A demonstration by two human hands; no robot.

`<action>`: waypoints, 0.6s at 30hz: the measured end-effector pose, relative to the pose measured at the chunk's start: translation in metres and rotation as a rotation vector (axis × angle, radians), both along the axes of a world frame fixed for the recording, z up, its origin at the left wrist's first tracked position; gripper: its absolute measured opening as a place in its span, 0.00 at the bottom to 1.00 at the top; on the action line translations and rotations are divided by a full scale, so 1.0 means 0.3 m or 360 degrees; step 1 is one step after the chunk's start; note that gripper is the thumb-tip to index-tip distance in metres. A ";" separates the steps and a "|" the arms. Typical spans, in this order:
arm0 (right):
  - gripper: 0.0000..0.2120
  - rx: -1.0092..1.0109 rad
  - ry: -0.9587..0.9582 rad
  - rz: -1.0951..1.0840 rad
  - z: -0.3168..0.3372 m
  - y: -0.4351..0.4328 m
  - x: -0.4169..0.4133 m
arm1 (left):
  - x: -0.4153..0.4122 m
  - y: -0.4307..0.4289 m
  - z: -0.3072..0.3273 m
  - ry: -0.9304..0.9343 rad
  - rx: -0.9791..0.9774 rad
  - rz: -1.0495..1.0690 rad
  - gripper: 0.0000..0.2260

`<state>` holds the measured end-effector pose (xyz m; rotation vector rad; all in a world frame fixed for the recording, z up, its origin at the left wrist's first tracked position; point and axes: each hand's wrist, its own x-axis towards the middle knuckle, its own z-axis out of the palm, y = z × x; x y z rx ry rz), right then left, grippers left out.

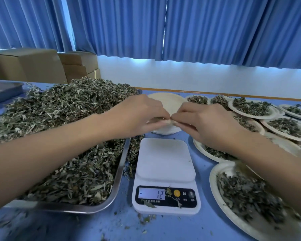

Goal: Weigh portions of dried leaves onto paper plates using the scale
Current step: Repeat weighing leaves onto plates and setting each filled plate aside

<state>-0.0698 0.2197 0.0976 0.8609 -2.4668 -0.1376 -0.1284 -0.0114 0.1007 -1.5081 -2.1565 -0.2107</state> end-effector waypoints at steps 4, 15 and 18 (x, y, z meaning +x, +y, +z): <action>0.19 -0.0110 0.0063 0.0165 -0.055 -0.013 0.154 | 0.129 -0.039 -0.058 -0.0241 -0.0011 -0.0107 0.08; 0.19 -0.0343 -0.0033 0.0642 -0.241 -0.231 0.427 | 0.175 -0.064 -0.111 -0.0910 0.0450 0.0178 0.12; 0.20 -0.0185 -0.0324 0.0626 -0.288 -0.282 0.463 | 0.070 -0.104 -0.097 -0.0741 0.0123 0.0695 0.11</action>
